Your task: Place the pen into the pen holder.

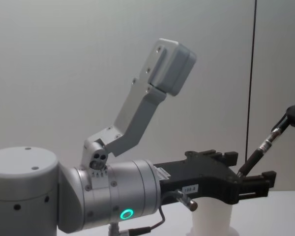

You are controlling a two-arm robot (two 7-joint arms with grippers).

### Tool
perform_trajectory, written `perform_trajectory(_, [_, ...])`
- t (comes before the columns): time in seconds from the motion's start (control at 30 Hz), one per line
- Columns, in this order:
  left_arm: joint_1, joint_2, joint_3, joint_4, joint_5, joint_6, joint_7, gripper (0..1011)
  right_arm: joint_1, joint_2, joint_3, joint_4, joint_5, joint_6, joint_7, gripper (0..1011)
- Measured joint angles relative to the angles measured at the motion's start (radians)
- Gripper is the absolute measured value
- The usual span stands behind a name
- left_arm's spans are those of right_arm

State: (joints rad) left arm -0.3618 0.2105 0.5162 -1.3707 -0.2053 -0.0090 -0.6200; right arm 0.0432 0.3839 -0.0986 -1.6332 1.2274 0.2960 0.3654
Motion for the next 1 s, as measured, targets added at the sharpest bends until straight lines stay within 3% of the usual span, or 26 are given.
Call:
perform_trajectory(0.3, [0.000,0.000,0.000,0.000,0.000,-0.001,0.000,1003,0.046,0.011,-0.008,0.046,-0.101,-0.044,0.062,117])
perform_trajectory(0.7, [0.000,0.000,0.000,0.000,0.000,-0.001,0.000,1000,0.158,0.013,-0.017,0.167,-0.236,-0.109,0.174,117])
perform_trajectory(1.0, [0.000,0.000,0.000,0.000,0.000,-0.001,0.000,1000,0.275,0.002,-0.028,0.301,-0.335,-0.173,0.302,117])
